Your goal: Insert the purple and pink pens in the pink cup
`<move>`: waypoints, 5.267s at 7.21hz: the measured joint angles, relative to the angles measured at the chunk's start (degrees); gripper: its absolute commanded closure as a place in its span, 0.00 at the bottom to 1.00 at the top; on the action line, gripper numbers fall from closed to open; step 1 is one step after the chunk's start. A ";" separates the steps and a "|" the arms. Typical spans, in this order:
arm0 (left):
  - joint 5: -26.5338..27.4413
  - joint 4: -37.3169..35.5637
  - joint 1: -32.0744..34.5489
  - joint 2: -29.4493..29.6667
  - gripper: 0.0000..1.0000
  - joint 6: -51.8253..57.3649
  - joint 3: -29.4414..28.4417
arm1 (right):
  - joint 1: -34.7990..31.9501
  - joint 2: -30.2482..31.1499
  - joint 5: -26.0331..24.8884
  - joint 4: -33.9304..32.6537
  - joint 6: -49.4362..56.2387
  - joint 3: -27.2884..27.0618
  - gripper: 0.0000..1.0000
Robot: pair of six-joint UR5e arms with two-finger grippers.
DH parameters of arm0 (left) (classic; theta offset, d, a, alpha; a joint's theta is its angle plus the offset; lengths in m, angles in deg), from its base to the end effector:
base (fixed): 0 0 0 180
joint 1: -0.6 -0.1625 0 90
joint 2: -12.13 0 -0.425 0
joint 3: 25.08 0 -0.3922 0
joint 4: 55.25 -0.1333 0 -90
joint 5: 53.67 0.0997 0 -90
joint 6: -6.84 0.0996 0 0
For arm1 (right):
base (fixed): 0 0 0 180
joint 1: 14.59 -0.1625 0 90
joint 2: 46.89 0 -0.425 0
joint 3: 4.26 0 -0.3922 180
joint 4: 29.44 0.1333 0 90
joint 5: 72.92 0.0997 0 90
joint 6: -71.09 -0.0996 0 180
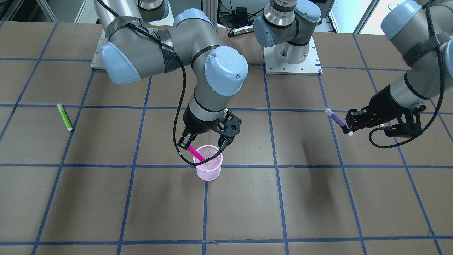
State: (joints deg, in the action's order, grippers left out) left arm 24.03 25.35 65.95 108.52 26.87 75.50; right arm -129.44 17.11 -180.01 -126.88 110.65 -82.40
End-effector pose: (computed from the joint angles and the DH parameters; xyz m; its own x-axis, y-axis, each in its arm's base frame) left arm 0.0716 -0.5265 0.3608 -0.9649 -0.0982 0.2435 -0.0883 0.9948 0.0514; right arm 0.3695 -0.5502 0.3425 -0.3918 -0.9076 0.1507 -0.8650 0.4192 0.2758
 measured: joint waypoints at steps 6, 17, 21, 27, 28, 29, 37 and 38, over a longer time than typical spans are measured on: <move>-3.48 -13.11 10.07 -1.43 1.00 -8.39 -0.57 | 19.43 12.20 13.10 1.17 -3.74 1.66 0.00; 12.43 -45.46 41.14 10.41 1.00 -58.24 1.14 | 26.55 28.19 18.77 -0.67 -36.93 -14.34 0.00; 12.70 -46.43 41.60 12.10 1.00 -57.88 1.42 | 26.35 27.11 16.75 1.64 -37.01 -11.47 0.00; 12.66 -49.57 42.14 14.05 0.16 -57.67 2.28 | 26.29 26.46 17.39 3.72 -37.01 -10.40 0.00; 12.60 -49.66 41.92 13.84 0.11 -57.34 2.16 | 26.17 26.47 17.47 3.76 -36.99 -10.46 0.00; 12.34 -49.61 41.35 13.28 0.08 -56.40 1.84 | 26.01 26.47 17.51 3.76 -36.98 -10.50 0.00; 7.93 2.51 21.26 -2.95 0.00 -23.01 -13.10 | 25.82 26.44 17.46 3.74 -36.92 -10.80 0.00; 10.24 6.64 20.22 -5.76 0.00 -19.21 -13.16 | 25.82 26.44 17.45 3.74 -36.92 -10.81 0.00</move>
State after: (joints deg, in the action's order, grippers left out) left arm 34.27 31.99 86.17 102.76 7.66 62.34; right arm -103.62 43.56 -162.56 -123.14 73.72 -93.21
